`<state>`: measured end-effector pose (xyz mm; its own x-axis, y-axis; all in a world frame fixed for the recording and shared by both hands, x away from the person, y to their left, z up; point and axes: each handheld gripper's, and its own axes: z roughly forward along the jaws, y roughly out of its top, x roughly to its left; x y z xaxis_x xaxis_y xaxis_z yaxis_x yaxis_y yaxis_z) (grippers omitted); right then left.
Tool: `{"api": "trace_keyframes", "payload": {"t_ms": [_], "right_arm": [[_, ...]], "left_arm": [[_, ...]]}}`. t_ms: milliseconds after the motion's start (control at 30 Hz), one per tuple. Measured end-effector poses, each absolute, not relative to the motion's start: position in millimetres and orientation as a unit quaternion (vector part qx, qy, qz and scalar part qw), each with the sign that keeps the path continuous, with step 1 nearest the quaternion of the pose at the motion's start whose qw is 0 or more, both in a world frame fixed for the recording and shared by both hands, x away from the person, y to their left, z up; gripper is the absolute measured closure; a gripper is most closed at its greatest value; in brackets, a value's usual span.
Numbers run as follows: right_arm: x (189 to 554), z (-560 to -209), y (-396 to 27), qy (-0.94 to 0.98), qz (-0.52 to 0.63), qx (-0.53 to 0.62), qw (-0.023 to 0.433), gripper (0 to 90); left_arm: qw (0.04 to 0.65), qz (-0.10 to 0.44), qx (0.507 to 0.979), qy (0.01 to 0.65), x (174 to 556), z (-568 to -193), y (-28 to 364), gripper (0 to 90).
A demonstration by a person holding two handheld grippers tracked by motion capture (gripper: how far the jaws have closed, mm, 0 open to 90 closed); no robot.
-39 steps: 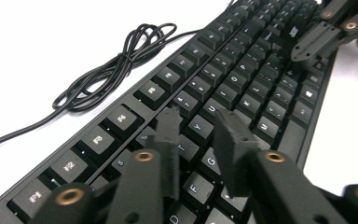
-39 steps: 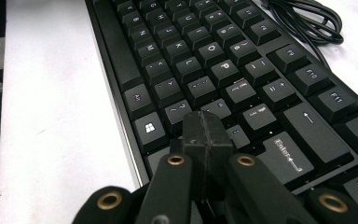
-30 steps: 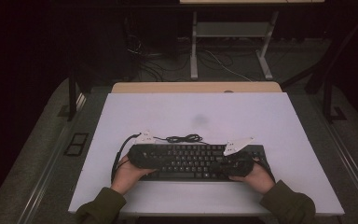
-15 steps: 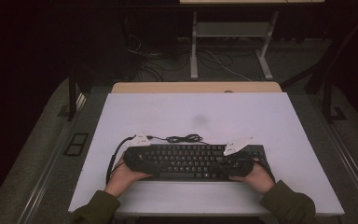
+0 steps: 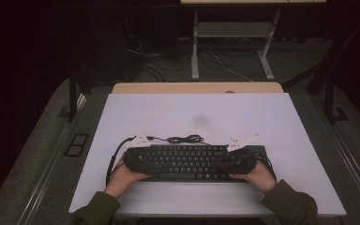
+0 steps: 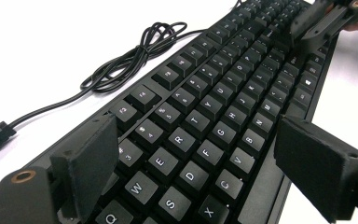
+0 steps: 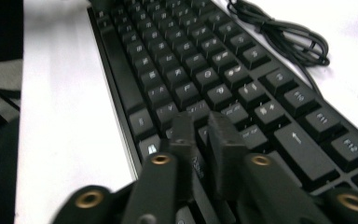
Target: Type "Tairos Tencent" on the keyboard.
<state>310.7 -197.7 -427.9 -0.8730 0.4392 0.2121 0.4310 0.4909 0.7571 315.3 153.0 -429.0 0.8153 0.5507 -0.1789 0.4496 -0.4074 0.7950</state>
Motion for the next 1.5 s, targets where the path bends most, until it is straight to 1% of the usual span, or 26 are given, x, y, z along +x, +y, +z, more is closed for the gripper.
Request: {"api": "trace_keyframes", "payload": {"t_ms": [133, 267, 667, 867, 1133, 1300, 1500], "right_arm": [[315.1, -426.0, -192.4, 0.857, 0.447, 0.258, 0.004, 58.2], [318.3, -424.9, -186.6, 0.851, 0.455, 0.261, 0.007, 45.8], [329.4, -423.7, -169.7, 0.835, 0.482, 0.264, 0.016, 26.3], [335.2, -423.3, -160.9, 0.83, 0.49, 0.266, 0.017, 21.9], [340.2, -424.8, -151.5, 0.828, 0.495, 0.262, 0.022, 21.0], [339.6, -426.2, -152.4, 0.829, 0.492, 0.266, 0.023, 20.6], [339.9, -427.7, -152.8, 0.829, 0.489, 0.269, 0.024, 20.6]], "left_arm": [[0.455, 0.056, 0.838, 0.298, 314.9, -428.9, 153.3, 13.5], [0.454, 0.055, 0.838, 0.297, 314.5, -429.3, 153.3, 13.7], [0.456, 0.055, 0.837, 0.295, 312.8, -429.2, 151.8, 14.0], [0.459, 0.057, 0.835, 0.299, 311.9, -429.4, 153.3, 14.2], [0.457, 0.06, 0.836, 0.297, 312.0, -429.6, 153.6, 15.9], [0.461, 0.063, 0.834, 0.297, 311.5, -427.5, 157.4, 22.5], [0.463, 0.063, 0.833, 0.296, 312.2, -425.7, 164.3, 33.6]]}}
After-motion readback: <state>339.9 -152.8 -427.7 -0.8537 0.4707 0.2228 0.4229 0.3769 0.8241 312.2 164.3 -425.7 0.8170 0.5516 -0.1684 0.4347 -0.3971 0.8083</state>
